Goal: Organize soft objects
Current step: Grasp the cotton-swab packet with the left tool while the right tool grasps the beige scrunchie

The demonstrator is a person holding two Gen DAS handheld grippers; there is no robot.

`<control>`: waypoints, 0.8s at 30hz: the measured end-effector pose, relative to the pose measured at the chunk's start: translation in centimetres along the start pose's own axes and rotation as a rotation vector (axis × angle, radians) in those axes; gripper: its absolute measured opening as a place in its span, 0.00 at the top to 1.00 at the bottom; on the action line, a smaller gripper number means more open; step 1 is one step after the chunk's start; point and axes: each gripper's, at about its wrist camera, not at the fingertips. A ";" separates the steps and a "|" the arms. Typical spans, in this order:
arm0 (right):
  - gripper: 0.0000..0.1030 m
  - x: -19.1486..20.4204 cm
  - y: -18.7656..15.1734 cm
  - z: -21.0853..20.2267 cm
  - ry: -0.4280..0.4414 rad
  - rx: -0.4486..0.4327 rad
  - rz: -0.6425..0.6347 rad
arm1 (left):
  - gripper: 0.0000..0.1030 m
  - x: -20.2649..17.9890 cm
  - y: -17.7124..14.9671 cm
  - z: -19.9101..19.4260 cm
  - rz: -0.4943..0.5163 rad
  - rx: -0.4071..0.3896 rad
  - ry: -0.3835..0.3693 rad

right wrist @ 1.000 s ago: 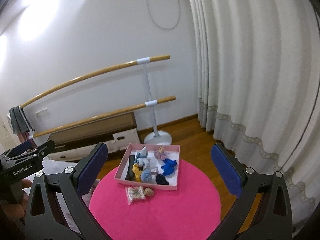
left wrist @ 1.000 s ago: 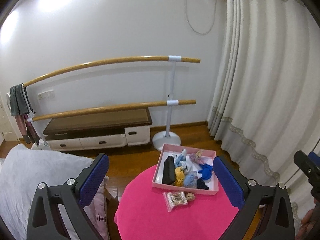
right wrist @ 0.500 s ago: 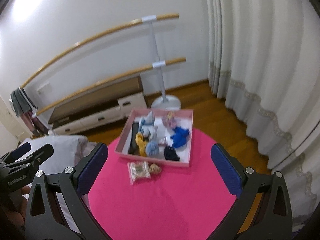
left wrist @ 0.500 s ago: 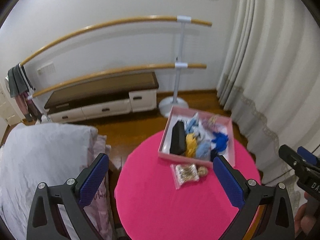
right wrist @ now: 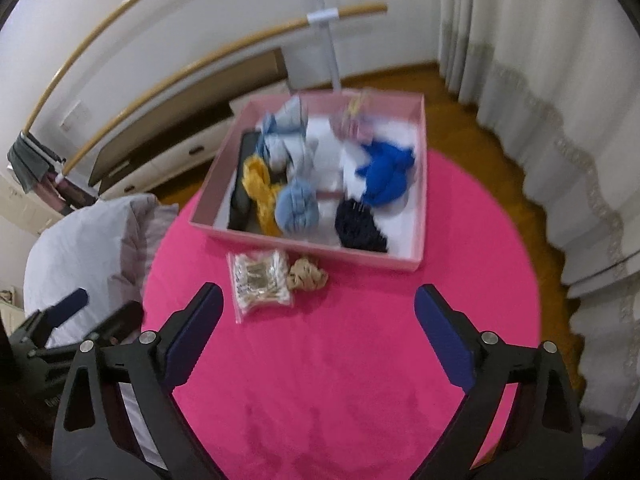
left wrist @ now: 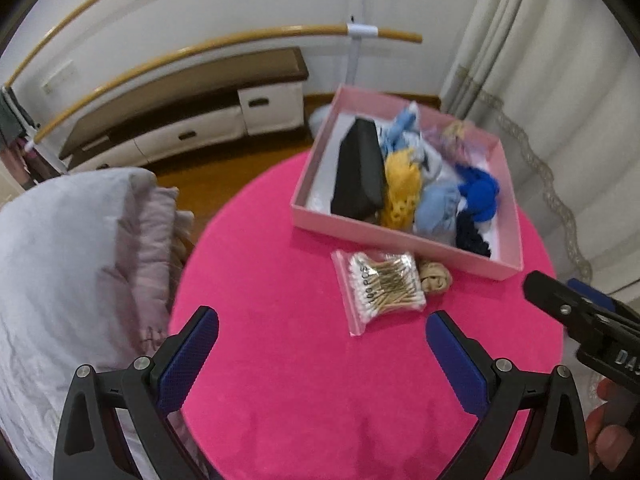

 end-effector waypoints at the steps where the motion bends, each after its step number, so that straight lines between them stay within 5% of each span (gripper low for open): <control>1: 0.15 -0.1 -0.1 0.6 0.005 0.014 0.007 | 0.00 -0.1 0.3 1.3 0.003 0.009 -0.005; 12: 0.25 -1.7 -0.2 8.3 0.054 0.133 0.103 | 0.03 -1.2 3.8 14.8 0.019 0.088 -0.049; 17: 0.39 -1.9 0.0 10.5 0.074 0.169 0.117 | 0.05 -1.7 5.1 18.5 0.030 0.100 -0.066; 24: 0.40 -1.8 0.7 12.1 0.087 0.190 0.117 | 0.13 -1.7 5.7 22.2 0.000 0.138 -0.113</control>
Point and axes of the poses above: each gripper's, at about its wrist camera, not at the fingertips, and z roughly the way its jaws point, x to its left, y to its top
